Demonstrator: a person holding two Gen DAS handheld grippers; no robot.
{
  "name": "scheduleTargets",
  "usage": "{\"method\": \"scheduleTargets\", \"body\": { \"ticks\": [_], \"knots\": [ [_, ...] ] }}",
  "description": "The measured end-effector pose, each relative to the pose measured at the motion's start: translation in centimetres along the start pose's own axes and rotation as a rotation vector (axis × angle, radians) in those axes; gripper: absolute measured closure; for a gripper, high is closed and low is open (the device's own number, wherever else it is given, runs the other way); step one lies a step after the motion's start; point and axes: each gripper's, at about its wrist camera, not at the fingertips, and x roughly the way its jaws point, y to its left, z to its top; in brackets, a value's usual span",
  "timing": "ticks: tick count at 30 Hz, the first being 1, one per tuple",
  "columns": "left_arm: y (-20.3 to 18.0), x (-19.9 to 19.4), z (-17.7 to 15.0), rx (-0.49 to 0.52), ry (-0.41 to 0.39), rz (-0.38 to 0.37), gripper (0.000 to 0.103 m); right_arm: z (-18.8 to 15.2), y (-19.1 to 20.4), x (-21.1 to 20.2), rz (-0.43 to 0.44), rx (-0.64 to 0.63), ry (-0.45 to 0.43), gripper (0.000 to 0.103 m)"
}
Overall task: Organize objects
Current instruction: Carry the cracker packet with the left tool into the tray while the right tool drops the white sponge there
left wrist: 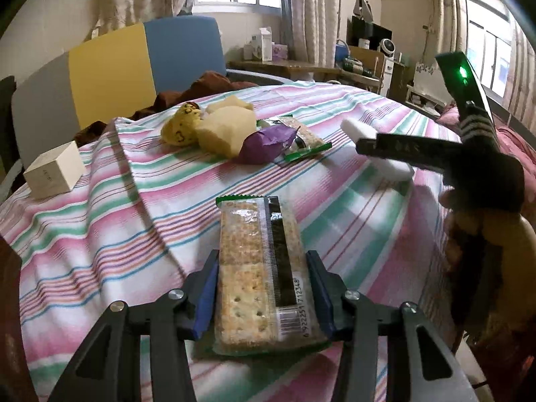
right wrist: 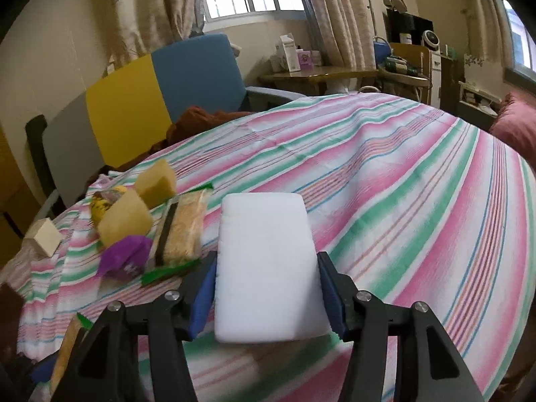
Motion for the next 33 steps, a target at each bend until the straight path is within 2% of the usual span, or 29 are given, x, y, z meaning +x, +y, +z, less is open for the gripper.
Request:
{"method": "scheduleTargets", "body": {
  "ticks": [5, 9, 13, 18, 24, 29, 33],
  "knots": [
    [0.6, -0.6, -0.4, -0.006, 0.005, -0.023, 0.053, -2.1, 0.6, -1.9, 0.015, -0.006, 0.004, 0.046],
    [0.9, -2.0, -1.0, -0.011, 0.010, -0.034, 0.054, -3.2, 1.3, -4.1, 0.092, 0.050, 0.019, 0.046],
    [1.4, -3.8, -2.3, -0.058, 0.005, -0.071, 0.054, -4.2, 2.1, -5.8, 0.159, 0.109, 0.050, 0.046],
    [2.1, -6.1, -3.5, -0.105, -0.007, -0.097, 0.054, -6.0, 3.8, -7.7, 0.226, 0.120, 0.082, 0.046],
    [3.1, -9.9, -4.0, -0.168, -0.077, -0.124, 0.054, -7.5, 6.5, -9.5, 0.293, 0.085, 0.114, 0.046],
    [4.4, -12.5, -4.1, -0.200, -0.126, -0.114, 0.054, -7.9, 9.2, -10.7, 0.346, 0.043, 0.114, 0.046],
    [6.5, -14.7, -4.7, -0.265, -0.158, -0.084, 0.054, -7.8, 11.7, -12.0, 0.397, -0.001, 0.108, 0.046]
  ]
}}
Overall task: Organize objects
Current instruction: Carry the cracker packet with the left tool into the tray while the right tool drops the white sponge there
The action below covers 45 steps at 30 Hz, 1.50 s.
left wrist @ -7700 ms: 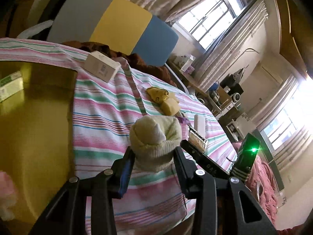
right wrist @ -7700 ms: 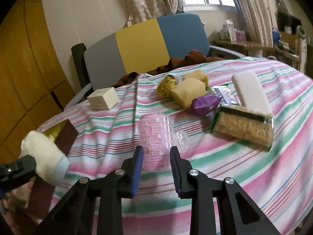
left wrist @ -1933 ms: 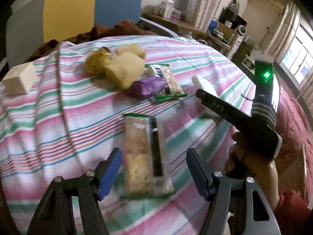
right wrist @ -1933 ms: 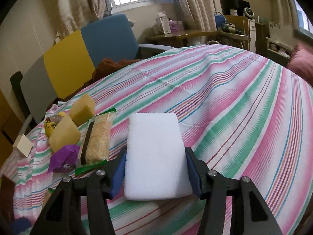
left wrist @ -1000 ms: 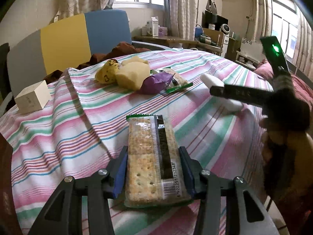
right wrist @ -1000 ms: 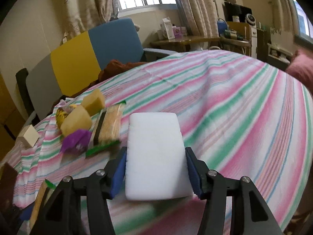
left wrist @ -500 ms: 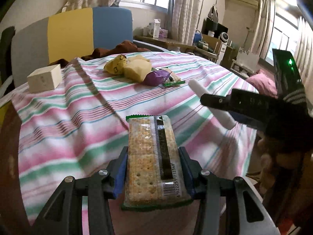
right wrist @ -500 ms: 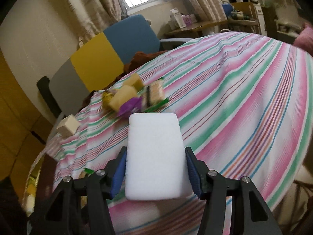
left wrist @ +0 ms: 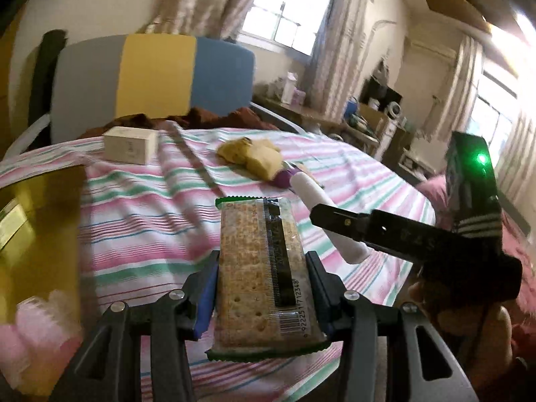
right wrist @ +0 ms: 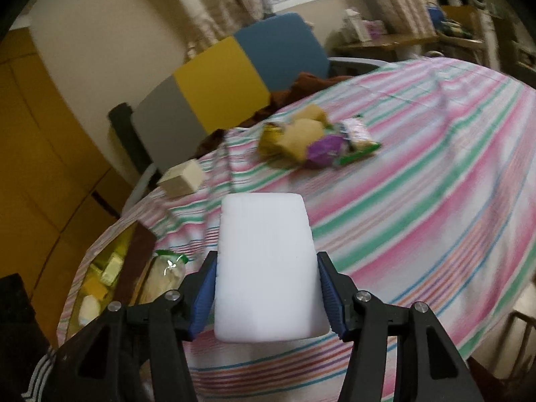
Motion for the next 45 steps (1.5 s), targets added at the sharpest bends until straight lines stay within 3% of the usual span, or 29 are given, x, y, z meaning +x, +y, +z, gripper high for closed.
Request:
{"method": "scheduleTargets", "body": {
  "ticks": [11, 21, 24, 31, 37, 41, 42, 45],
  "knots": [
    [7.1, -5.2, 0.2, -0.188, -0.068, 0.131, 0.054, -1.4, 7.7, 0.3, 0.151, -0.130, 0.058, 0.046],
    [15.8, -7.5, -0.6, -0.377, -0.031, 0.254, 0.054, -3.1, 15.4, 2.6, 0.262, -0.265, 0.157, 0.046],
    [17.8, -8.1, -1.2, -0.399, -0.001, 0.297, 0.054, -3.4, 18.1, 4.1, 0.273, -0.312, 0.202, 0.045],
    [22.2, -8.3, -2.1, -0.454, 0.059, 0.323, 0.054, -4.3, 22.7, 7.9, 0.288, -0.370, 0.278, 0.045],
    [24.6, -7.9, -2.9, -0.458, 0.126, 0.356, 0.054, -4.3, 25.9, 11.3, 0.269, -0.379, 0.303, 0.044],
    [25.6, -8.3, -3.4, -0.435, 0.140, 0.453, 0.054, -4.8, 26.6, 14.1, 0.277, -0.315, 0.365, 0.038],
    [25.9, -8.4, -3.6, -0.446, 0.149, 0.470, 0.054, -5.0, 26.8, 14.6, 0.288, -0.300, 0.389, 0.030],
    [25.9, -9.1, -4.1, -0.500, 0.135, 0.432, 0.045, -5.6, 26.3, 13.6, 0.303, -0.274, 0.381, 0.020]
  ]
}}
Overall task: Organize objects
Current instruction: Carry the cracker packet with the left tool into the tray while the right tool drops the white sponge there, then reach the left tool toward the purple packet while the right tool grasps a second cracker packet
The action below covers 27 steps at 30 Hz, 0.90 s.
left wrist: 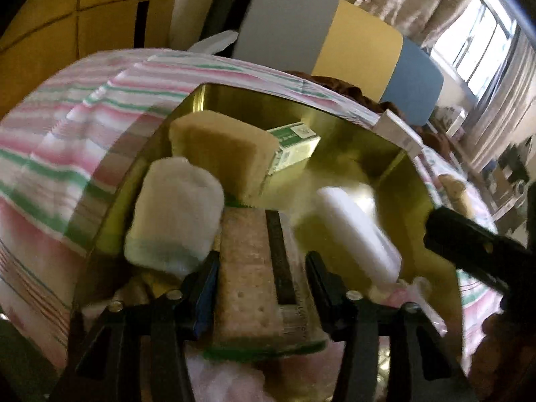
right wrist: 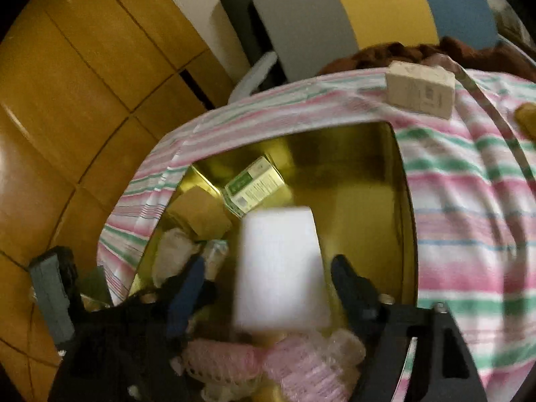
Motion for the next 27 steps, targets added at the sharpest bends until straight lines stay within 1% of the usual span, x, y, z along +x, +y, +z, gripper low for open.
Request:
{"method": "scheduleTargets", "body": {
  "ticks": [2, 3, 4, 6, 8, 11, 14, 17, 21, 27],
  "knots": [
    [-0.1, -0.8, -0.2, -0.028, -0.027, -0.025, 0.034, -0.7, -0.1, -0.9, 0.020, -0.005, -0.022, 0.017],
    [-0.1, -1.6, -0.5, -0.048, -0.062, -0.041, 0.032, -1.0, -0.2, -1.4, 0.019, -0.011, -0.031, 0.017],
    [-0.2, -2.0, -0.5, -0.057, -0.081, -0.046, 0.030, -1.2, -0.3, -1.8, 0.022, -0.016, -0.037, 0.017],
    [-0.4, -3.4, -0.7, -0.077, -0.136, -0.043, 0.030, -1.7, -0.5, -2.6, 0.021, -0.018, -0.051, 0.017],
    [-0.6, -4.4, -0.7, -0.099, -0.185, -0.017, 0.030, -2.1, -1.0, -3.7, 0.024, -0.014, -0.072, 0.017],
    [-0.7, -5.5, -0.7, -0.136, -0.223, -0.006, 0.030, -2.2, -1.2, -4.8, 0.018, -0.017, -0.089, 0.017],
    [-1.0, -5.8, -1.0, -0.157, -0.221, -0.011, 0.030, -2.5, -1.2, -5.7, 0.012, -0.028, -0.100, 0.017],
    [-1.9, -5.7, -1.2, -0.146, -0.200, -0.028, 0.030, -2.8, -1.3, -6.0, 0.003, -0.038, -0.103, 0.017],
    [-4.1, -5.5, -1.9, -0.091, -0.179, -0.057, 0.030, -2.9, -1.3, -6.3, -0.001, -0.044, -0.102, 0.017],
    [-6.7, -5.4, -2.1, -0.031, -0.155, -0.096, 0.030, -2.6, -1.9, -8.2, -0.037, -0.078, -0.139, 0.017]
  ]
}}
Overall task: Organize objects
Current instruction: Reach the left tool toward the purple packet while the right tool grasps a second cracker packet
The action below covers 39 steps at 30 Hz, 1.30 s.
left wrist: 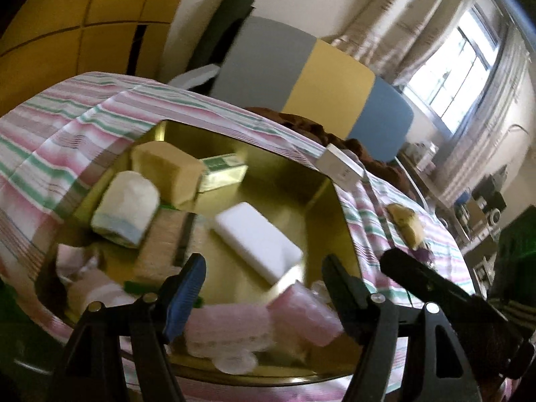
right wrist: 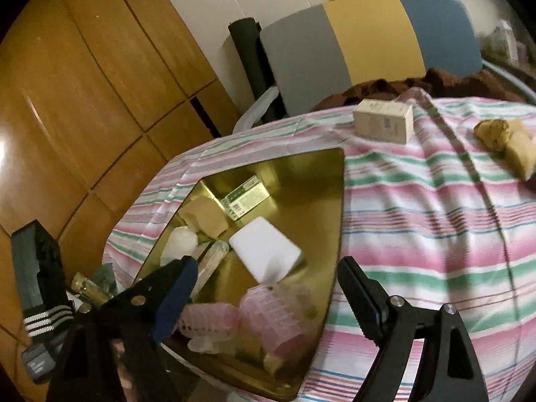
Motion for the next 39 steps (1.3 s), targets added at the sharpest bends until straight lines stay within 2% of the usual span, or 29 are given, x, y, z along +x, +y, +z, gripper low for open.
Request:
{"method": "scheduleTargets", "body": {
  "ticks": [6, 12, 22, 25, 29, 33, 37, 39],
  "knots": [
    [-2.8, 0.5, -0.7, 0.067, 0.031, -0.046, 0.030, 0.3, -2.4, -1.4, -0.058, 0.005, -0.017, 0.017],
    [-6.2, 1.3, -1.5, 0.136, 0.079, -0.121, 0.030, -0.1, -6.6, -2.9, -0.121, 0.052, -0.026, 0.017],
    [-12.6, 2.9, -3.1, 0.279, 0.135, -0.185, 0.030, -1.9, -15.2, -5.8, -0.258, 0.128, -0.033, 0.017],
    [-14.1, 3.5, -3.5, 0.305, 0.154, -0.203, 0.030, -2.1, -18.2, -7.1, -0.327, 0.135, -0.060, 0.024],
    [-15.4, 4.3, -4.3, 0.324, 0.186, -0.216, 0.030, -0.2, -23.8, -9.2, -0.442, 0.200, -0.140, 0.031],
    [-16.5, 5.0, -5.2, 0.340, 0.219, -0.215, 0.030, 3.5, -30.5, -10.1, -0.560, 0.336, -0.203, 0.032],
    [-17.0, 5.2, -5.6, 0.360, 0.229, -0.200, 0.030, 6.9, -35.0, -8.2, -0.607, 0.390, -0.161, 0.032],
    [-17.1, 5.4, -5.7, 0.365, 0.236, -0.184, 0.030, 8.3, -36.6, -6.0, -0.625, 0.375, -0.093, 0.032]
  ]
}}
